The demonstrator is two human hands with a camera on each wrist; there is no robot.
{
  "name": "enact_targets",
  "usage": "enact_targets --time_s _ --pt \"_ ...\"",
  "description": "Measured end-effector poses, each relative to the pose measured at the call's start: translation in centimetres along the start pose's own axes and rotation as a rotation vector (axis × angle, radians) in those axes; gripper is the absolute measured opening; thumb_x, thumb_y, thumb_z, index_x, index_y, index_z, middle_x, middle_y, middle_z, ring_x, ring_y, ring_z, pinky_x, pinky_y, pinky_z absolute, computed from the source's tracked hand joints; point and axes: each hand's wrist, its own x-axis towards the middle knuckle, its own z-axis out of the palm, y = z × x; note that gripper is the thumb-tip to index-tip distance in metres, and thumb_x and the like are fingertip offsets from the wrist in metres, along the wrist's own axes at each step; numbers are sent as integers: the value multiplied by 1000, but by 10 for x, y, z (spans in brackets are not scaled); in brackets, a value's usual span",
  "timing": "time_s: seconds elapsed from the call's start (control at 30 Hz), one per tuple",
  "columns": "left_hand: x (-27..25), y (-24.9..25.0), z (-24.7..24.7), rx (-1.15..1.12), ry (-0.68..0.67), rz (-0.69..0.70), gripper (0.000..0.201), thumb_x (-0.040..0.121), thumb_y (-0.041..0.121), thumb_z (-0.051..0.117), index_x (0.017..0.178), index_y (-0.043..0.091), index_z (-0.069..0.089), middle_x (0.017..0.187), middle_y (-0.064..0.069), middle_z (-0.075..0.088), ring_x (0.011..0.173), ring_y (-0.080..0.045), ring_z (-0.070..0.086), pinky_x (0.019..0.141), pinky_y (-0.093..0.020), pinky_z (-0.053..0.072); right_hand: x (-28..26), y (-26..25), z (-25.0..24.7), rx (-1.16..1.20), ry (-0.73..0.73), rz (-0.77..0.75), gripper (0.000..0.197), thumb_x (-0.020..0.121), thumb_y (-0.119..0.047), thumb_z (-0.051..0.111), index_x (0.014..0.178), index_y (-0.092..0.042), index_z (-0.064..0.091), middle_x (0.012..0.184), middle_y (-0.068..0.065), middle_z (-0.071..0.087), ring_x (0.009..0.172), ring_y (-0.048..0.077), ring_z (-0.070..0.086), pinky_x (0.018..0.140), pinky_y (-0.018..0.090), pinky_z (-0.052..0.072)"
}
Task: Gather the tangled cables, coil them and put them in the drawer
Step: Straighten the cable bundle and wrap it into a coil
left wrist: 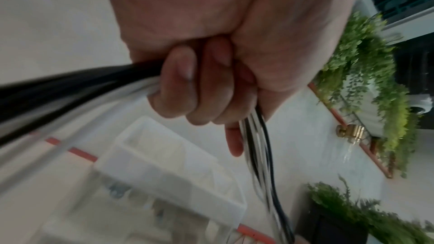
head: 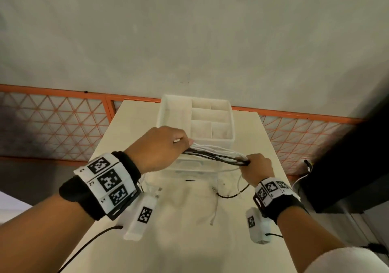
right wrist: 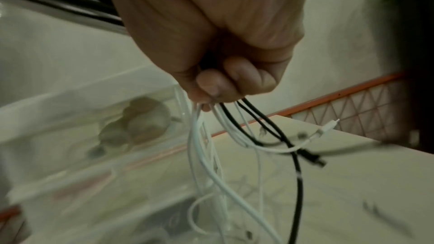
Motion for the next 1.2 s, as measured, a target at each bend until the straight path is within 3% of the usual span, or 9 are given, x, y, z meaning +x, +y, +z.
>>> enact_targets --time_s 0.13,0.23,0.37,0.47,0.6,0.87,1.03,1.1,1.2 --pt "6 -21 16 -30 -135 -121 51 98 56 38 76 24 71 50 8 45 46 -10 43 52 -25 33 22 8 -13 217 51 53 34 95 -34 58 73 -13 74 69 12 74 71 33 70 65 38 58" --pt "9 -48 25 -159 -250 -280 72 96 65 29 71 12 72 47 3 39 38 -13 32 44 -21 33 34 18 -20 398 97 121 18 92 -23 62 100 -22 78 78 13 76 76 31 70 78 43 59" --pt "7 -89 34 -78 -289 -422 73 96 64 31 57 13 66 43 2 40 37 -15 36 50 -25 38 45 27 -30 511 197 171 22 94 -19 55 102 -29 73 88 12 75 86 35 70 80 42 56" --pt "8 -101 37 -14 -190 -465 71 95 63 34 48 15 59 46 1 46 45 -18 45 56 -27 40 54 21 -37 655 269 133 19 95 -23 55 84 -22 71 75 8 72 69 30 65 67 42 54" --pt "20 -88 28 -24 36 -383 66 93 64 38 52 14 53 50 0 51 50 -22 50 57 -29 37 65 3 -44 994 360 104 28 97 -6 45 93 -15 71 71 7 64 55 18 54 49 28 40" --pt "27 -68 24 -63 195 -231 63 95 64 30 59 18 54 47 4 51 41 -12 49 46 -20 34 51 26 9 1427 127 237 31 100 4 37 93 -13 62 83 11 60 69 21 51 64 28 43" --pt "14 -77 42 -29 40 -221 62 94 62 38 57 16 57 46 3 50 44 -14 47 54 -25 35 14 85 85 911 -76 366 20 96 3 52 108 1 68 82 15 71 48 16 54 43 22 40" --pt "9 -81 50 -4 -28 -226 61 94 61 42 54 17 57 44 3 47 43 -12 46 54 -25 34 0 105 101 598 -185 320 29 89 2 63 117 -4 69 90 16 72 67 22 66 62 28 52" --pt "7 -82 59 28 -87 -242 61 93 61 45 52 17 57 40 4 43 39 -9 42 52 -24 33 -12 115 95 330 -260 197 42 86 -17 72 127 -20 67 110 11 74 105 30 67 85 28 48"
